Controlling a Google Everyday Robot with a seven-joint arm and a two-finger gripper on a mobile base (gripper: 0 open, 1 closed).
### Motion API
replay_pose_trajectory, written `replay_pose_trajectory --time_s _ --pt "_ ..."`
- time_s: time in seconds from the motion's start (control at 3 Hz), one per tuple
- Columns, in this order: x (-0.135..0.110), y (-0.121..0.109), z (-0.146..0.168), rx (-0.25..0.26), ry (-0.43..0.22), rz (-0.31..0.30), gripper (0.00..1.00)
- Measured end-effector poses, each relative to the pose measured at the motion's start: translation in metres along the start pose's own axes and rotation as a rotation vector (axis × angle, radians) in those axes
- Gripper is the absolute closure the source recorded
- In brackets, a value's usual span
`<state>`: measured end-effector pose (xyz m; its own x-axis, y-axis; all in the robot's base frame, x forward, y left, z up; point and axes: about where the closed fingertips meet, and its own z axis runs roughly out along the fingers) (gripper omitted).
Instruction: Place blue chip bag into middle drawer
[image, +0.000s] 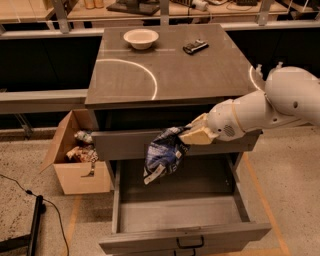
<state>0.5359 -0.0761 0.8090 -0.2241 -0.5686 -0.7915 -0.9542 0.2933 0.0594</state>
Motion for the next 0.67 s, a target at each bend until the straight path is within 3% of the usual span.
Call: replay_pose_trajectory --time_s 0.33,0.67 --pt "0.011 0.003 0.011 0.017 0.041 0.009 1.0" --pt "0.044 0.004 0.04 0.029 0.051 0.009 1.0"
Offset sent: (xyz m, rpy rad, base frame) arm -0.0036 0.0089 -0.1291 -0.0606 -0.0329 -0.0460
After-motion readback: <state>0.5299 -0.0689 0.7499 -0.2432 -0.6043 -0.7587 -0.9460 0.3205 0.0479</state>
